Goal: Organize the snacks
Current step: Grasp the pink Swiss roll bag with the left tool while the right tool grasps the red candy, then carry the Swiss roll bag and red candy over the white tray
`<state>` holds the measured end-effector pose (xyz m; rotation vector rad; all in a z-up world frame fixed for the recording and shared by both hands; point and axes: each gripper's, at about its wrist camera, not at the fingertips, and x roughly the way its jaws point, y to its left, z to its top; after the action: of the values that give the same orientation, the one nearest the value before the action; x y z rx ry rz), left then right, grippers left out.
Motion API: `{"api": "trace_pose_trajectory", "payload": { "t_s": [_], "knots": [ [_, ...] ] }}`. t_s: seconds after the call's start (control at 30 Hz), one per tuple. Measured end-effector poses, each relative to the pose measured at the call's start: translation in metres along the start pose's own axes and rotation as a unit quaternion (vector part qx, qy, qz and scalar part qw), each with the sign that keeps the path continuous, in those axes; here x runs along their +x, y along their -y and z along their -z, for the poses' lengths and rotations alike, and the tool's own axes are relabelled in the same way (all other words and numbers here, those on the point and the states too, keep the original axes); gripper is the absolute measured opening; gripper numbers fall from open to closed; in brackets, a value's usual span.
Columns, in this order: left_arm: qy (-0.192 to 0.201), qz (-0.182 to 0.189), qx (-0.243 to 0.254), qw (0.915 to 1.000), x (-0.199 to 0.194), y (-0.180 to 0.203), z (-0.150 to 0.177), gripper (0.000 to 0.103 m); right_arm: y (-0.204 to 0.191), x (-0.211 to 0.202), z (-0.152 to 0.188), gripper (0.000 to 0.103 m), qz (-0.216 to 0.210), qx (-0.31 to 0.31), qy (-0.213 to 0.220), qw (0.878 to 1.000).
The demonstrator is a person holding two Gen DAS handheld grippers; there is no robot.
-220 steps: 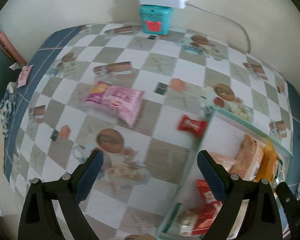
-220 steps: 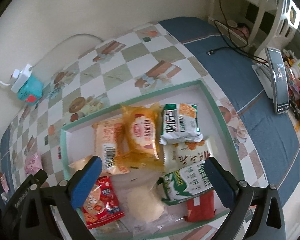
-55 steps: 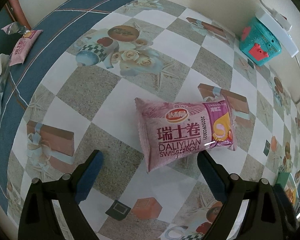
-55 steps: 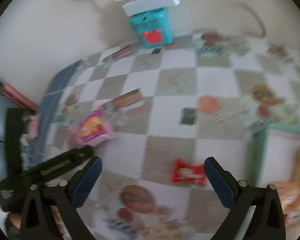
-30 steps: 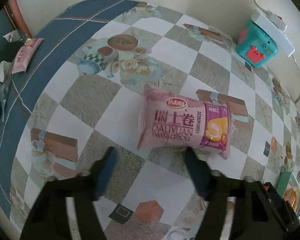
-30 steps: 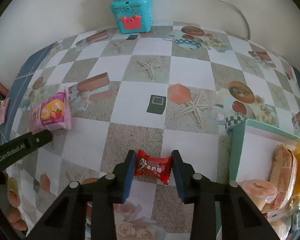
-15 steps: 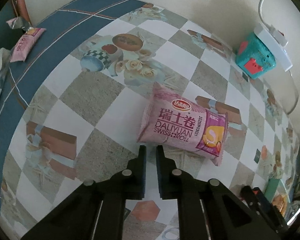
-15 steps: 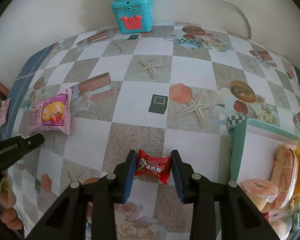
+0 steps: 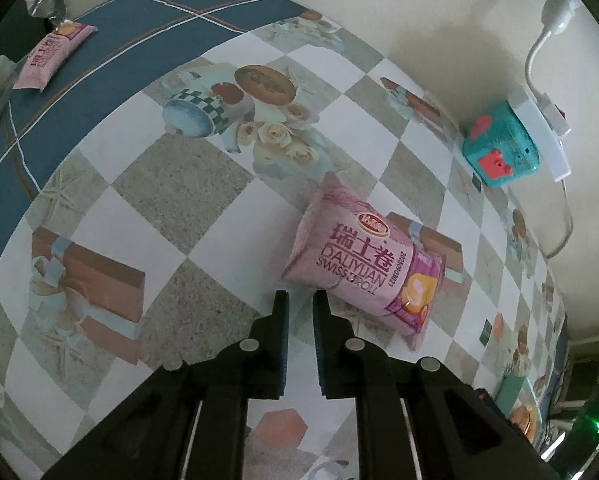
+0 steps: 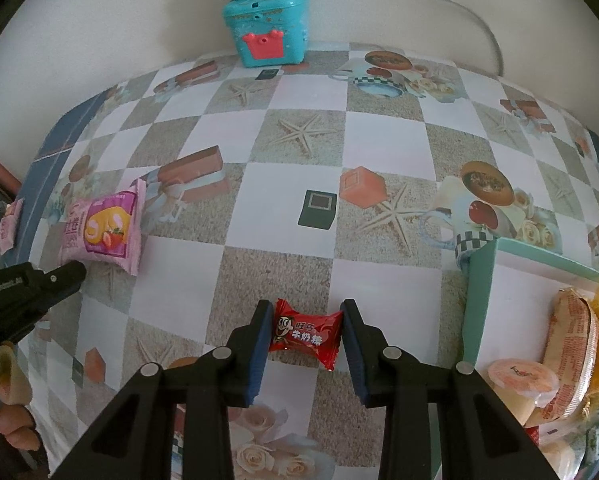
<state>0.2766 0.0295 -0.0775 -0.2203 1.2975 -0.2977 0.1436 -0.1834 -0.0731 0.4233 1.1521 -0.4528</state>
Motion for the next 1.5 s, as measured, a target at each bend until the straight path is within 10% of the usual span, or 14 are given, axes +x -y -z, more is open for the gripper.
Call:
{"api": "trace_pose_trajectory", "payload": {
  "t_s": [0.63, 1.0, 1.5],
  "knots": [
    [0.042, 0.023, 0.02, 0.9987, -0.014, 0.059, -0.025, 0.057, 0.013, -0.001, -0.003, 0.037, -0.05, 0.029, -0.004, 0.998],
    [-0.001, -0.047, 0.076, 0.996, 0.027, 0.103, -0.016, 0.055, 0.02, -0.002, -0.001, 0.037, -0.071, 0.038, -0.006, 0.997],
    [0.007, -0.067, 0.042, 0.9969, -0.029, 0.084, 0.023, 0.041, 0.019, -0.035, 0.011, 0.033, -0.085, 0.039, -0.023, 0.995]
  ]
}}
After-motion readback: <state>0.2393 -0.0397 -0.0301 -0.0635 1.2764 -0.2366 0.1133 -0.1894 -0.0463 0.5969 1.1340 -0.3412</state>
